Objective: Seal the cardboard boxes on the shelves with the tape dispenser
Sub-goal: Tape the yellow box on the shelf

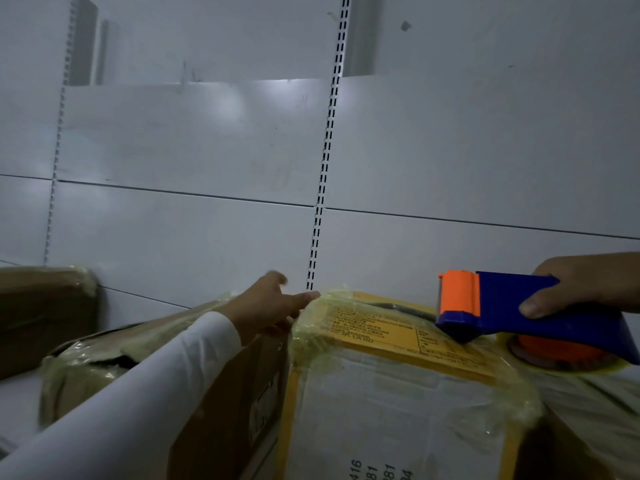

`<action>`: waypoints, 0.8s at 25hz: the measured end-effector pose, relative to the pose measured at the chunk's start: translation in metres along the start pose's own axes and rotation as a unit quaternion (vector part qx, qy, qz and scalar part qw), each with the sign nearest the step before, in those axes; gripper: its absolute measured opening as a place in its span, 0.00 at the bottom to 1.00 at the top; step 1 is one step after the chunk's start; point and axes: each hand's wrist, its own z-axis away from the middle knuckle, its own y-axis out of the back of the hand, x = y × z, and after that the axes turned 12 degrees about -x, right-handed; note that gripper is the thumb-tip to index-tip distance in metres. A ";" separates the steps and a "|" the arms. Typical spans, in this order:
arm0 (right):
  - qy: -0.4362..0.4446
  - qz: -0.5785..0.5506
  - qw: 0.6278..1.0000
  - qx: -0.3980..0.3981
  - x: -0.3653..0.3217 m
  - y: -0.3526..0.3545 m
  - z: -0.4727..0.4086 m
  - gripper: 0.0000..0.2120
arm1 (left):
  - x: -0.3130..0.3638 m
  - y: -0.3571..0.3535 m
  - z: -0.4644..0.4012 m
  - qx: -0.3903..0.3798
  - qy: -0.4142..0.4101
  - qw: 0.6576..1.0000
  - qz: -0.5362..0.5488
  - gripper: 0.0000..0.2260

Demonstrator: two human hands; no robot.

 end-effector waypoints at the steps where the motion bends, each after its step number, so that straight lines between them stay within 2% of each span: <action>1: -0.001 0.001 1.000 0.003 0.001 0.000 0.000 0.28 | -0.001 0.000 0.001 0.032 -0.004 0.999 -0.006 0.22; 2: -0.001 0.002 1.000 0.004 0.001 -0.001 0.000 0.28 | -0.002 0.000 0.002 0.074 -0.040 0.996 -0.031 0.22; 4: -0.001 0.002 1.000 0.004 -0.002 -0.004 0.002 0.27 | 0.002 0.000 0.003 0.148 -0.173 0.967 -0.113 0.10; 5: -0.001 0.001 1.000 0.004 -0.005 -0.006 0.004 0.26 | 0.009 0.000 0.004 0.149 -0.219 0.954 -0.139 0.04; 6: 0.000 -0.002 1.000 0.003 -0.008 -0.009 0.006 0.26 | 0.019 -0.001 0.005 0.118 -0.240 0.951 -0.157 0.01; 9: 0.009 -0.013 1.000 0.009 -0.013 -0.016 0.013 0.29 | 0.038 -0.006 0.010 -0.010 -0.188 0.945 -0.268 0.06; 11: 0.014 -0.020 0.999 0.022 -0.016 -0.022 0.016 0.32 | 0.042 -0.008 0.014 -0.034 -0.150 0.932 -0.328 0.09; 15: 0.015 -0.013 0.999 0.043 -0.022 -0.033 0.022 0.37 | 0.043 -0.005 0.029 -0.117 -0.120 0.947 -0.273 0.10; 17: 0.015 -0.014 0.998 0.055 -0.024 -0.037 0.024 0.37 | 0.044 -0.001 0.034 -0.136 -0.107 0.948 -0.268 0.18; 19: 0.021 -0.014 0.998 0.060 -0.025 -0.040 0.025 0.35 | 0.051 -0.001 0.033 -0.122 -0.110 0.929 -0.332 0.26; 20: 0.024 -0.017 0.998 0.062 -0.026 -0.042 0.025 0.33 | 0.057 -0.004 0.031 -0.105 -0.124 0.919 -0.359 0.27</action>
